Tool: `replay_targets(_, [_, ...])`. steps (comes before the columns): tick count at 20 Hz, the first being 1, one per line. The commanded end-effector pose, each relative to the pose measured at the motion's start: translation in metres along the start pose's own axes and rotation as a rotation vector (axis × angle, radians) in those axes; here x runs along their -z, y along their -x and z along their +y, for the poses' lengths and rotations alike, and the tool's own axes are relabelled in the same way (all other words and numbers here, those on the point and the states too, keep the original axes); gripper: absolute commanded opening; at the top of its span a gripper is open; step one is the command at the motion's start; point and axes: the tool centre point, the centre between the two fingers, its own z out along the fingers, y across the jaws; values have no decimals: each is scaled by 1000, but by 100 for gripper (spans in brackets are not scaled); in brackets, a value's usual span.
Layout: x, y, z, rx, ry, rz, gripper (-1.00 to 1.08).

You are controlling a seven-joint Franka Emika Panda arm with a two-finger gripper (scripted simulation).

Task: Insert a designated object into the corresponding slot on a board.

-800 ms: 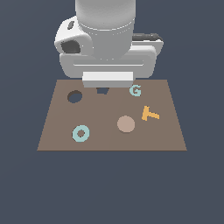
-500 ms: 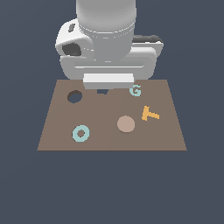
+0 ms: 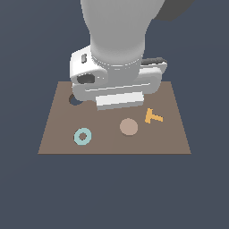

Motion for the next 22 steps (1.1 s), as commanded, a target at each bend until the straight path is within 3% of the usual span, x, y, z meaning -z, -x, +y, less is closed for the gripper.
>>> replay_targets(1, [-14,-10,-5,54,1,0,100])
replay_targets(12, [-65,-48,-29,266,9,4,100])
replay_targets(22, [-74,-55,-35,306,12,5,100])
